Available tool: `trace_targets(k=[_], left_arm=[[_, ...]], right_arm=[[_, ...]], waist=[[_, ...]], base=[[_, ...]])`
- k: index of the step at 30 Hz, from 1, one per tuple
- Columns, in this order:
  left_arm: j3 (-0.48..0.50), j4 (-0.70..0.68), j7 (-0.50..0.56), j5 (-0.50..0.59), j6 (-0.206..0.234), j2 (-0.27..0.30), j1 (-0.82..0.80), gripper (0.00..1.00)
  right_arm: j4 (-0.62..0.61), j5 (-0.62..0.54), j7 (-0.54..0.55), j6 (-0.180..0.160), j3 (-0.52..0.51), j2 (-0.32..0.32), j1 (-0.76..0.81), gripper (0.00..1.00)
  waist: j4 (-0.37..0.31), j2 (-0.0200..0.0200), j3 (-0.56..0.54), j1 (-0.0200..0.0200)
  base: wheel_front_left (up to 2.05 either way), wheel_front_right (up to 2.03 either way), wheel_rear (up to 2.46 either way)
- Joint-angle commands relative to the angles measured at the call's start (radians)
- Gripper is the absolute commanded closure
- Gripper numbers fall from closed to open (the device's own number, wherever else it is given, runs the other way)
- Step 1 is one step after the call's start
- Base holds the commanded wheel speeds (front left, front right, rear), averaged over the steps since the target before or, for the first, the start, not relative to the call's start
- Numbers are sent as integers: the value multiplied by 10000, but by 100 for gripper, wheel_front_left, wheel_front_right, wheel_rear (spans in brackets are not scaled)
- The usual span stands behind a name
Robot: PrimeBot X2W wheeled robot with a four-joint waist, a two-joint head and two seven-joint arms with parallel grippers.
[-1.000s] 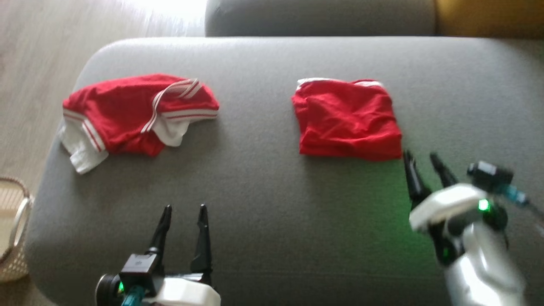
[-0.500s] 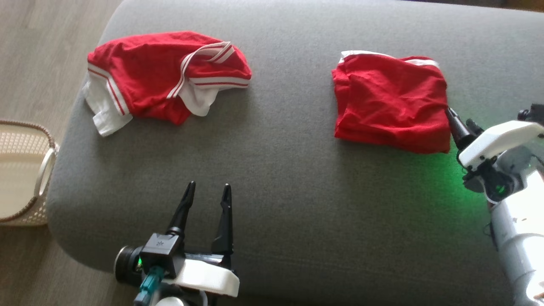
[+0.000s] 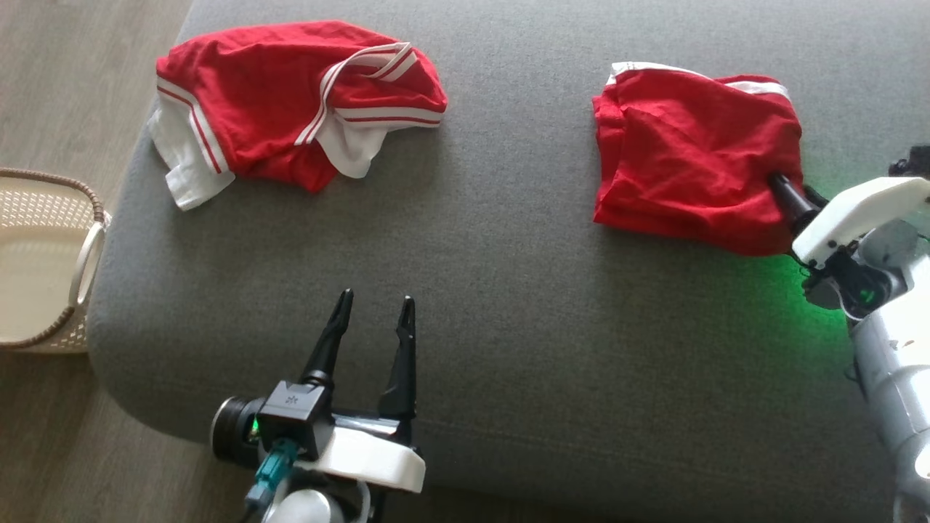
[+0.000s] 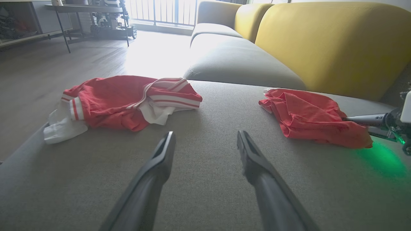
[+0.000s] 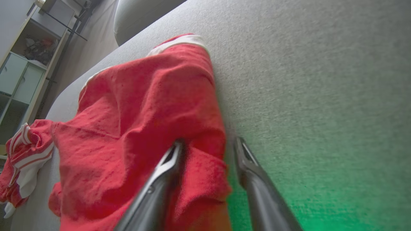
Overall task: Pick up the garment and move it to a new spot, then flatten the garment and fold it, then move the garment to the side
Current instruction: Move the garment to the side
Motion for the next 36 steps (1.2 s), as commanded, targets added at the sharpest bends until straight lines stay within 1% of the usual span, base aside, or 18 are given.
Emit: trace_targets(k=[1,5,10,13,16,19,20,21,22,27,31,36], left_arm=[[166,-345,-49,13,59,-7,-269,0],[197,-424,-49,-47,138,-7,-318,0],[419,-568,-49,-109,179,-7,-367,0],[493,-604,-49,-79,133,-7,-389,0],[710,-705,-49,-87,216,-7,-407,0],[860,-781,-49,-26,172,-7,-517,0],[860,-781,-49,-26,172,-7,-517,0],[898,-796,-49,17,150,-7,-554,0],[976,-826,-49,85,103,-7,-617,0],[1173,-812,-49,242,-62,-7,-788,0],[1221,-730,-49,439,-256,-7,-980,0],[1343,-703,-49,678,-420,-7,-1214,0]], right_arm=[[-135,42,-76,-4,306,-8,-244,100],[-222,179,-61,-4,670,43,-296,100],[-467,264,-286,-4,1093,-155,-399,100],[-784,251,-575,-4,1437,-237,-456,100],[-1184,280,-823,-4,1798,-258,-457,100],[-1570,296,-989,-4,2092,-451,-437,100],[-1570,296,-989,-4,2092,-451,-437,100],[-1695,285,-1043,-4,2182,-533,-435,100],[-1873,305,-1105,-4,2278,-705,-432,100],[-2057,42,-1392,-4,2414,-1220,-594,100],[-1972,-327,-1624,-4,2457,-1479,-946,100],[-1786,-947,-1782,-4,2644,-1832,-1479,100]], waist=[[10,0,25,-1],[-124,0,93,-1],[-527,0,162,-1],[-904,0,163,-1],[-1423,0,206,-1],[-1913,0,293,-1],[-1913,0,293,-1],[-2085,0,322,-1],[-2416,0,393,-1],[-3224,0,646,-1],[-3737,0,880,-1],[-4164,0,1230,-1]], base=[[0,0,0],[0,0,0],[0,0,0],[0,0,0],[0,0,0],[0,0,0],[0,0,0],[0,0,0],[0,0,0],[0,0,0],[0,0,0],[0,0,0]])
